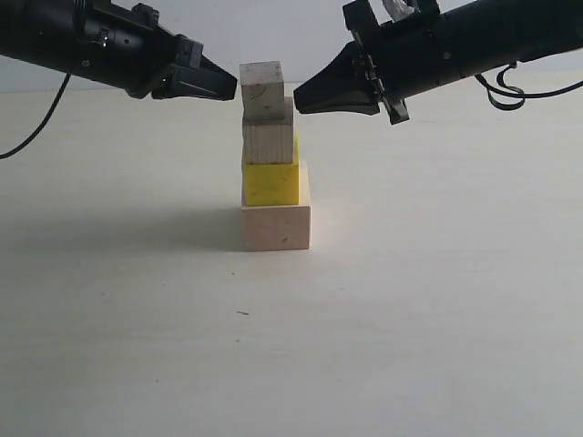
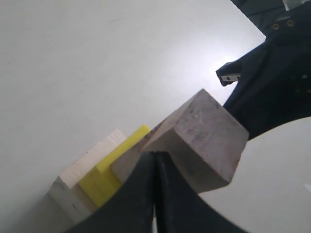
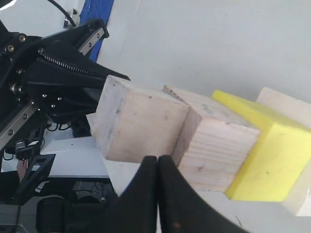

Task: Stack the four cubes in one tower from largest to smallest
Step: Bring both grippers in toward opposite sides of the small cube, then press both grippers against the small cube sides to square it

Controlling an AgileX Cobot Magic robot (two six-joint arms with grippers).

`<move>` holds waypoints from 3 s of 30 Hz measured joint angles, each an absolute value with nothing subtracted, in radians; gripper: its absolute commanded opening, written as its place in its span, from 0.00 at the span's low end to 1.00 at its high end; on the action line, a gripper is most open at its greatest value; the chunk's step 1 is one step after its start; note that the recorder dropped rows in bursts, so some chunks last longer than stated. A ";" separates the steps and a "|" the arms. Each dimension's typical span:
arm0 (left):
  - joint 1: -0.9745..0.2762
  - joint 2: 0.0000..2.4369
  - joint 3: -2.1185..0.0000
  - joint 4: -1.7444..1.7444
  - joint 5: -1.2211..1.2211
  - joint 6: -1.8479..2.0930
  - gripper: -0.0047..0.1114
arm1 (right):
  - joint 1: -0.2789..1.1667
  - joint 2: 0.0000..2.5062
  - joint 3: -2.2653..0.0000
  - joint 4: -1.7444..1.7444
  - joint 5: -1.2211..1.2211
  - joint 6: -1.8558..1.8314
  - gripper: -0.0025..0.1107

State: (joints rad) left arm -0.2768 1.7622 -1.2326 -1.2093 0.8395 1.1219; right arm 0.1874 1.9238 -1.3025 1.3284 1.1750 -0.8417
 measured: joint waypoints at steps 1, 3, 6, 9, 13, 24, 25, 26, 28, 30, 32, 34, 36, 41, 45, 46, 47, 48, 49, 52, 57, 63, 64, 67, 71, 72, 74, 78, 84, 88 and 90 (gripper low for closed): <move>-0.277 1.762 -1.233 -1.209 0.844 1.122 0.04 | 0.187 1.924 -1.302 1.328 1.175 -0.842 0.02; -0.277 1.762 -1.233 -1.209 0.856 1.122 0.04 | 0.187 1.924 -1.302 1.328 1.172 -0.842 0.02; -0.277 1.762 -1.233 -1.209 0.864 1.122 0.04 | 0.187 1.928 -1.302 1.328 1.172 -0.842 0.02; -0.277 1.762 -1.233 -1.209 0.864 1.122 0.04 | 0.187 1.940 -1.302 1.328 1.174 -0.842 0.02; -0.277 1.764 -1.233 -1.209 0.871 1.122 0.04 | 0.187 1.952 -1.302 1.327 1.174 -0.842 0.02; -0.277 1.764 -1.233 -1.209 0.877 1.135 0.04 | 0.187 1.954 -1.302 1.354 1.185 -0.857 0.02; -0.277 1.764 -1.233 -1.209 0.877 1.135 0.04 | 0.187 1.954 -1.304 1.357 1.188 -0.857 0.02; -0.277 1.764 -1.233 -1.209 0.877 1.135 0.04 | 0.187 1.954 -1.304 1.357 1.190 -0.857 0.02; -0.277 1.764 -1.233 -1.209 0.879 1.135 0.04 | 0.187 1.954 -1.304 1.358 1.192 -0.857 0.02; -0.277 1.764 -1.233 -1.209 0.879 1.135 0.04 | 0.187 1.954 -1.304 1.358 1.196 -0.858 0.02; -0.277 1.764 -1.233 -1.209 0.879 1.135 0.04 | 0.187 1.954 -1.304 1.359 1.201 -0.858 0.02; -0.277 1.764 -1.233 -1.209 0.879 1.137 0.04 | 0.187 1.954 -1.304 1.359 1.205 -0.859 0.02; -0.277 1.764 -1.233 -1.209 0.879 1.139 0.04 | 0.192 1.954 -1.304 1.359 1.205 -0.859 0.02; -0.277 1.764 -1.233 -1.209 0.878 1.139 0.04 | 0.224 1.954 -1.304 1.359 1.205 -0.871 0.02; -0.277 1.764 -1.233 -1.209 0.874 1.139 0.04 | 0.229 1.954 -1.304 1.351 1.201 -0.876 0.02; -0.277 1.764 -1.233 -1.209 0.874 1.139 0.04 | 0.229 1.954 -1.304 1.350 1.198 -0.876 0.02; -0.277 1.764 -1.233 -1.209 0.876 1.139 0.04 | 0.229 1.954 -1.304 1.350 1.197 -0.876 0.02; -0.277 1.764 -1.233 -1.209 0.876 1.139 0.04 | 0.227 1.954 -1.304 1.349 1.197 -0.876 0.02; -0.277 1.764 -1.233 -1.209 0.876 1.139 0.04 | 0.227 1.954 -1.304 1.347 1.197 -0.876 0.02; -0.277 1.764 -1.233 -1.209 0.879 1.139 0.04 | 0.221 1.954 -1.304 1.347 1.197 -0.876 0.02; -0.277 1.764 -1.233 -1.209 0.886 1.139 0.04 | 0.195 1.954 -1.304 1.347 1.199 -0.876 0.02; -0.277 1.764 -1.233 -1.209 0.890 1.139 0.04 | 0.163 1.931 -1.304 1.347 1.197 -0.876 0.02; -0.277 1.764 -1.233 -1.209 0.890 1.139 0.04 | 0.163 1.925 -1.306 1.345 1.197 -0.876 0.02; -0.277 1.764 -1.233 -1.209 0.890 1.139 0.04 | 0.163 1.919 -1.308 1.313 1.179 -0.849 0.02; -0.277 1.764 -1.233 -1.209 0.890 1.139 0.04 | 0.163 1.919 -1.308 1.231 1.123 -0.802 0.02; -0.277 1.764 -1.233 -1.209 0.890 1.139 0.04 | 0.163 1.919 -1.308 1.219 1.113 -0.794 0.02; -0.277 1.764 -1.233 -1.209 0.890 1.139 0.04 | 0.163 1.919 -1.308 1.207 1.102 -0.788 0.02; -0.277 1.764 -1.233 -1.209 0.890 1.139 0.04 | 0.163 1.919 -1.308 1.203 1.099 -0.782 0.02; -0.277 1.764 -1.233 -1.201 0.884 1.139 0.04 | 0.163 1.925 -1.308 1.222 1.097 -0.782 0.02; -0.271 1.764 -1.233 -1.187 0.882 1.136 0.04 | 0.163 1.932 -1.308 1.231 1.097 -0.782 0.02; -0.271 1.764 -1.233 -1.161 0.880 1.124 0.04 | 0.163 1.936 -1.308 1.233 1.097 -0.785 0.02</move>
